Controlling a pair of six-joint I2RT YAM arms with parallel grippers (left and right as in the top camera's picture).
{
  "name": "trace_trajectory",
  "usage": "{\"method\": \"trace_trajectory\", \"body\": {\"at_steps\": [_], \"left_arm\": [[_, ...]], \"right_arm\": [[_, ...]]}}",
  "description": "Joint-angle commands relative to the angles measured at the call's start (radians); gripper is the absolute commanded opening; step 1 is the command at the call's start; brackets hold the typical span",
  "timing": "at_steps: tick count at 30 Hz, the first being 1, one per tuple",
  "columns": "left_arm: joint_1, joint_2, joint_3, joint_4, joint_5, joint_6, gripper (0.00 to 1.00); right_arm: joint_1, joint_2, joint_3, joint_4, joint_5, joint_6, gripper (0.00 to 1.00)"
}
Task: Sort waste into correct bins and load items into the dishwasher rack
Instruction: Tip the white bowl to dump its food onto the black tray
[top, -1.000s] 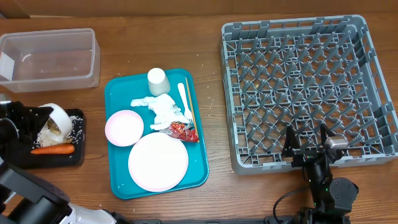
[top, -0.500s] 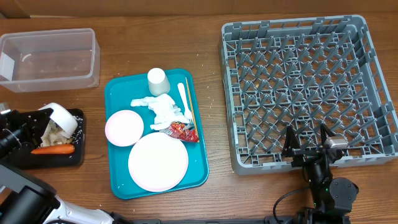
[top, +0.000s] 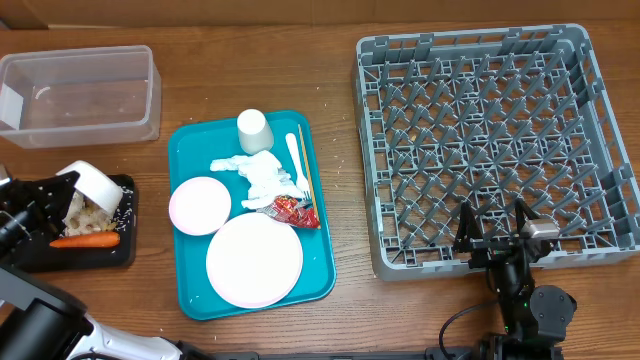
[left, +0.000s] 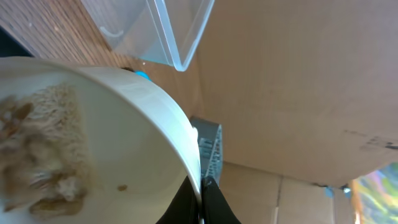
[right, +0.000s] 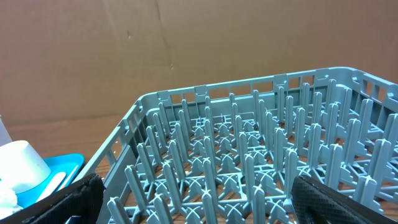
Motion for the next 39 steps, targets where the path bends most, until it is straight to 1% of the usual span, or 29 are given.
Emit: {"method": "trace_trajectory", "body": {"at_steps": [1,11,17,21,25,29,34,37,39], "left_arm": [[0.011,0.006,-0.005,-0.016,0.051,0.026,0.04],[0.013,0.006,-0.006,-0.001,0.052,0.026,0.04],[0.013,0.006,-0.006,-0.006,0.079,0.041,0.04],[0.013,0.006,-0.006,-0.007,0.149,0.041,0.04],[0.013,0.006,-0.006,-0.008,0.188,0.019,0.04],[0.013,0.006,-0.006,-0.022,0.130,0.019,0.04],[0.013,0.006,-0.006,-0.027,0.128,0.021,0.04],[0.013,0.006,-0.006,-0.075,0.129,-0.018,0.04],[0.014,0.007,-0.006,-0.047,0.075,-0.030,0.04]], "right_arm": [[-0.006,0.000,-0.010,0.007,0.010,-0.003,1.00],[-0.006,0.000,-0.010,0.007,0.010,-0.003,1.00],[-0.006,0.000,-0.010,0.007,0.010,-0.003,1.00],[-0.006,0.000,-0.010,0.007,0.010,-0.003,1.00],[-0.006,0.000,-0.010,0.007,0.010,-0.003,1.00],[-0.006,0.000,-0.010,0.007,0.010,-0.003,1.00],[-0.006,0.000,-0.010,0.007,0.010,-0.003,1.00],[-0.006,0.000,-0.010,0.007,0.010,-0.003,1.00],[-0.006,0.000,-0.010,0.007,0.010,-0.003,1.00]]}}
